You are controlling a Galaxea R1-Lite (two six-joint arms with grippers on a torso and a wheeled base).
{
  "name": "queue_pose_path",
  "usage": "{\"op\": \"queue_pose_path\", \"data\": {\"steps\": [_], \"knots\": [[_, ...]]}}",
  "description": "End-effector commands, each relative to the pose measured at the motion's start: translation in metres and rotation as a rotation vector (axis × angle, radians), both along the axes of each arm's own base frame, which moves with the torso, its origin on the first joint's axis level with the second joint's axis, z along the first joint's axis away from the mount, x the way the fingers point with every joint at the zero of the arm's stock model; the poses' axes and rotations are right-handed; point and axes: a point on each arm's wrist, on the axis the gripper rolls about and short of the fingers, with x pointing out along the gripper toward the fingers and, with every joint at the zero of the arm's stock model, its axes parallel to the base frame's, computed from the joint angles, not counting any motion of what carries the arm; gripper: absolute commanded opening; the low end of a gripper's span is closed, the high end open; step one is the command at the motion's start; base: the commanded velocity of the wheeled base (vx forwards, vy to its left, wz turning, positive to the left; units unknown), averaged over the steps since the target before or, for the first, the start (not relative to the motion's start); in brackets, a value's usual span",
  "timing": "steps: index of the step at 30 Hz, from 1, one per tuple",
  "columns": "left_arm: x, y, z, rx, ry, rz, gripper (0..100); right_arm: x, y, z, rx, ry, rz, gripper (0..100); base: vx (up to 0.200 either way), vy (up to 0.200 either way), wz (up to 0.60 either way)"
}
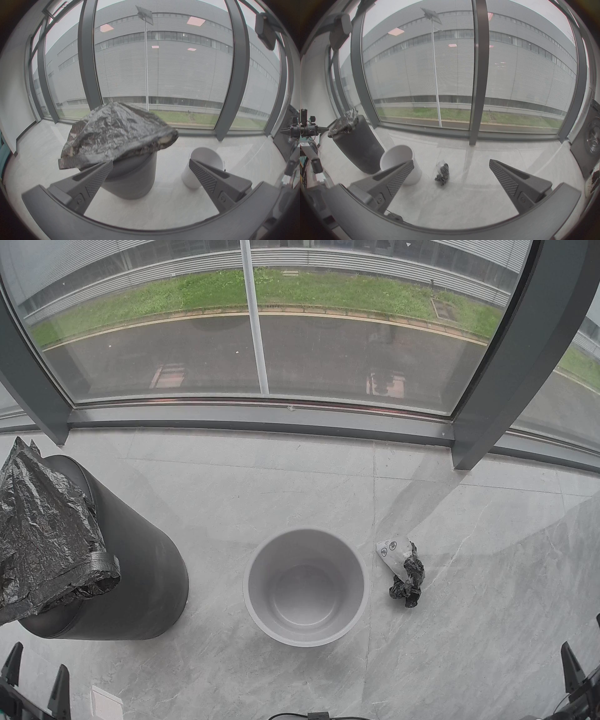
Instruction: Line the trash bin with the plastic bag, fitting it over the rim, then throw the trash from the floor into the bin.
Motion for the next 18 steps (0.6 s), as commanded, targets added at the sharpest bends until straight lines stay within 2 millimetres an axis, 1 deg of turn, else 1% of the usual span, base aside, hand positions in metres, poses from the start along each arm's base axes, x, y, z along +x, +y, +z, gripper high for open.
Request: {"op": "queue_pose_path", "data": {"steps": [1, 2, 3, 4, 5, 7, 8, 10, 11, 12, 15, 16, 18], "knots": [[-0.009, 0.0, 0.092, -0.092, -0.132, -0.071, 100, -0.004, 0.002, 0.067, 0.083, -0.075, 0.103, 100, 0.0, 0.0, 0.0], [-0.009, 0.0, 0.092, -0.092, -0.132, -0.071, 100, -0.004, 0.002, 0.067, 0.083, -0.075, 0.103, 100, 0.0, 0.0, 0.0], [-0.004, 0.0, 0.106, -0.043, -0.108, -0.077, 100, 0.004, 0.002, 0.081, 0.07, -0.052, 0.128, 100, 0.0, 0.0, 0.0], [-0.003, 0.0, 0.106, -0.03, -0.101, -0.076, 100, 0.006, 0.003, 0.083, 0.067, -0.048, 0.134, 100, 0.0, 0.0, 0.0], [0.005, 0.0, 0.103, 0.033, -0.052, -0.084, 100, 0.015, 0.004, 0.088, 0.047, -0.028, 0.183, 100, 0.0, 0.0, 0.0], [0.016, -0.001, 0.092, 0.102, 0.025, -0.099, 100, 0.032, 0.005, 0.095, 0.043, 0.016, 0.245, 100, 0.0, 0.0, 0.0], [0.019, -0.001, 0.088, 0.128, 0.053, -0.102, 100, 0.038, 0.006, 0.097, 0.044, 0.027, 0.255, 100, 0.0, 0.0, 0.0], [0.03, -0.002, 0.076, 0.226, 0.139, -0.112, 100, 0.058, 0.007, 0.103, 0.047, 0.049, 0.276, 100, 0.0, 0.0, 0.0], [0.033, -0.002, 0.074, 0.25, 0.155, -0.116, 100, 0.062, 0.007, 0.104, 0.047, 0.052, 0.284, 100, 0.0, 0.0, 0.0], [0.041, -0.002, 0.066, 0.336, 0.216, -0.131, 100, 0.076, 0.01, 0.109, 0.05, 0.049, 0.316, 100, 0.0, 0.0, 0.0], [0.048, -0.003, 0.059, 0.473, 0.266, -0.159, 100, 0.093, 0.015, 0.112, 0.055, 0.047, 0.359, 100, 0.0, 0.0, 0.0], [0.051, -0.003, 0.057, 0.554, 0.289, -0.169, 100, 0.101, 0.017, 0.112, 0.061, 0.063, 0.375, 100, 0.0, 0.0, 0.0], [0.056, -0.003, 0.053, 0.646, 0.329, -0.185, 100, 0.11, 0.021, 0.109, 0.073, 0.101, 0.398, 100, 0.0, 0.0, 0.0]]}}
